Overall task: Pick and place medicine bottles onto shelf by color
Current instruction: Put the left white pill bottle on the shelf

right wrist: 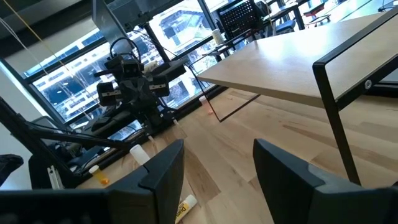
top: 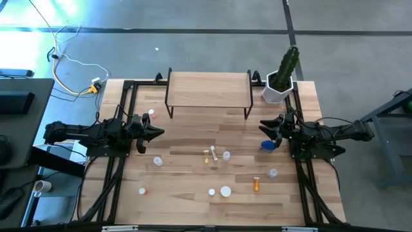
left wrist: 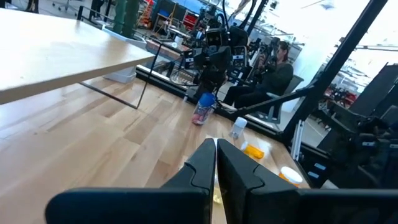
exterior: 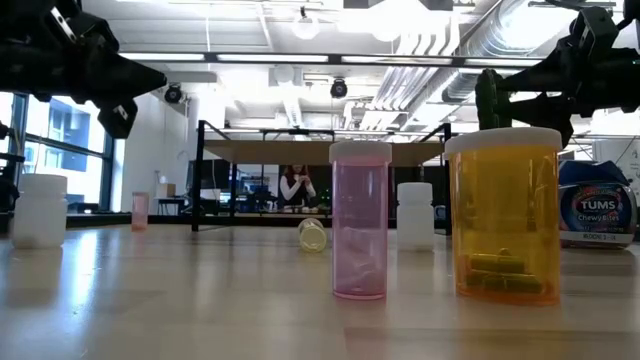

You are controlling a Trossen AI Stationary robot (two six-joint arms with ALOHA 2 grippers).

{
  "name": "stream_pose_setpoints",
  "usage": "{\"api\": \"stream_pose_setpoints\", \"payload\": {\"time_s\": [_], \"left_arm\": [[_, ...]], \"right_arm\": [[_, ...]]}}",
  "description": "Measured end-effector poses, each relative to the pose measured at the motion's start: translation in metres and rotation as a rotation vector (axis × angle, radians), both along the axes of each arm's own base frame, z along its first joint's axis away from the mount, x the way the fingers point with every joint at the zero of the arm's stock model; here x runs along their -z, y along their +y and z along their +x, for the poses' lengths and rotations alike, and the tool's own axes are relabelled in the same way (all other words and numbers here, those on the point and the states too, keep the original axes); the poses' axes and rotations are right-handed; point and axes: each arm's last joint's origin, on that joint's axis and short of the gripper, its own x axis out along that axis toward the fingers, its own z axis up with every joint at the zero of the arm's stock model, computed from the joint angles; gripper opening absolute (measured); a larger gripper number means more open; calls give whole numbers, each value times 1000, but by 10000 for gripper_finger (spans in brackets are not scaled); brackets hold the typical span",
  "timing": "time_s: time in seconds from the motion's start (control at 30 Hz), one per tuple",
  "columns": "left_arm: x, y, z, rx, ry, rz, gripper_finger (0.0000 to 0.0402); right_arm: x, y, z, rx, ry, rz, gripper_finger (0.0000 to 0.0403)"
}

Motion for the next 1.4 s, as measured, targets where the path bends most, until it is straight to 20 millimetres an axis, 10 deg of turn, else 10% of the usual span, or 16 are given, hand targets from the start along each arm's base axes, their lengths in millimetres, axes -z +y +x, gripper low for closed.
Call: {"api": "stream_pose_setpoints", "payload": {"time_s": [0.27, 0.8, 1.4], "left_arm": [[0, 1, 0, -36, -9, -45, 29], [0, 4, -1, -164, -53, -181, 204], [-46, -5, -4, 160, -139, -160, 204]], "right_arm": [[0, 0, 0, 0, 0, 0, 183], [0, 0, 0, -5, 0, 0, 183], [0, 0, 0, -4, 0, 0, 183]]}}
